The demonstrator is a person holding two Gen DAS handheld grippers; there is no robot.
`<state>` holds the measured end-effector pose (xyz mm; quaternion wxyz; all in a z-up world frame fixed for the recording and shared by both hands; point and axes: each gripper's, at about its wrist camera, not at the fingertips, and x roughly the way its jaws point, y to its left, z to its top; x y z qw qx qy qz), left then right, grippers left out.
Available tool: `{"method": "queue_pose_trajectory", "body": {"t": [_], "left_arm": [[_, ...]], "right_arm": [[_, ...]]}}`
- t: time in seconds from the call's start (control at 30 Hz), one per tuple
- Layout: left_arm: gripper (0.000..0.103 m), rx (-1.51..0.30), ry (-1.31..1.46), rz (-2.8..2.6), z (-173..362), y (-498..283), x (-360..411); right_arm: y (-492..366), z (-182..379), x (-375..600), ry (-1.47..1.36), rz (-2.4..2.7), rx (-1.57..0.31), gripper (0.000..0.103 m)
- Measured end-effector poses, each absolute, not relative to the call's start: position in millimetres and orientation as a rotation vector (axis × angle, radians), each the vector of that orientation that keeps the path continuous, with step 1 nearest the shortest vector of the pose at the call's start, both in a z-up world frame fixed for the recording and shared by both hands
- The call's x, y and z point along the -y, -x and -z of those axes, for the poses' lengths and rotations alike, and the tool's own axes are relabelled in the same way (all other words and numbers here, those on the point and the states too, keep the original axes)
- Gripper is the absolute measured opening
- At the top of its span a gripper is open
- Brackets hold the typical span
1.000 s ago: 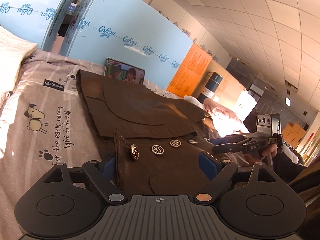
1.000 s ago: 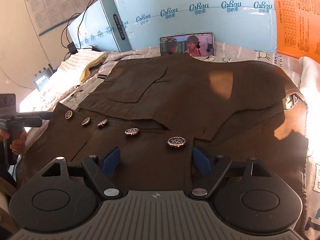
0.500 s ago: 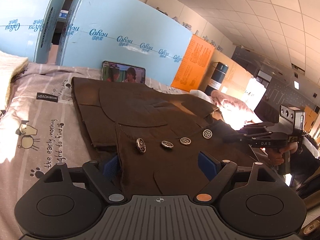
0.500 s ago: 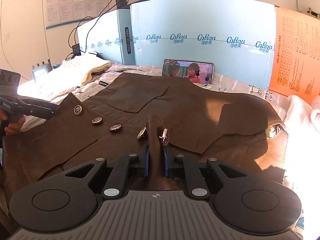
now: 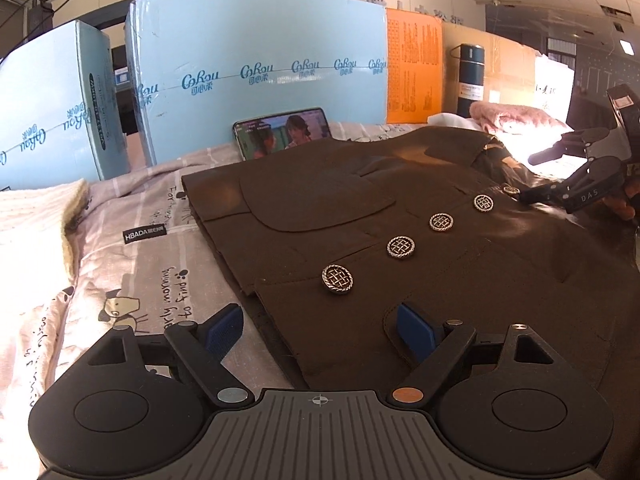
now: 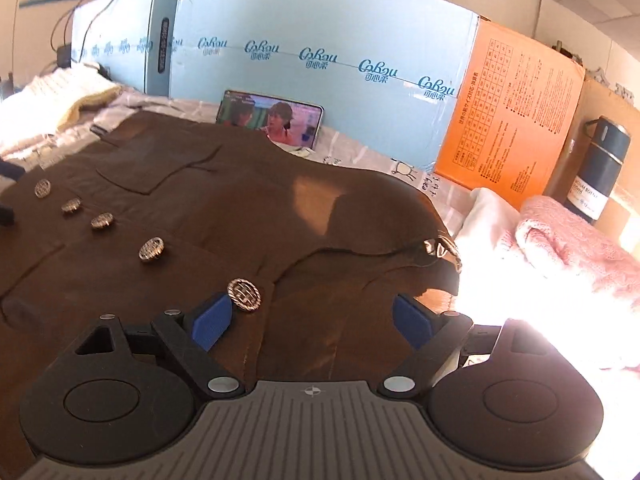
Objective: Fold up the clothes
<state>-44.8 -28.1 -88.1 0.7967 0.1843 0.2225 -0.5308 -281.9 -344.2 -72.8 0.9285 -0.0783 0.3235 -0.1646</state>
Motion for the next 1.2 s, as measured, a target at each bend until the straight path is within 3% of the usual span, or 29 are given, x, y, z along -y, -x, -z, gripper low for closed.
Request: {"method": "queue_pose_trajectory", "body": {"t": [0.3, 0.47, 0.53, 1.2], "left_arm": [[0.098, -0.407, -0.400, 1.253, 83, 61, 26], [0.099, -0.350, -0.450, 1.307, 81, 79, 23], [0.099, -0.334, -0.442, 1.329, 78, 83, 19], [0.100, -0.302, -0.460, 1.387, 72, 98, 13]], "right_arm": [[302, 66, 333, 0.164, 0.343, -0.565, 0.089], [325, 55, 314, 0.162, 0.272, -0.497, 0.099], [337, 53, 307, 0.174, 0.237, -0.507, 0.103], [394, 67, 264, 0.382, 0.145, -0.754, 0.103]]}}
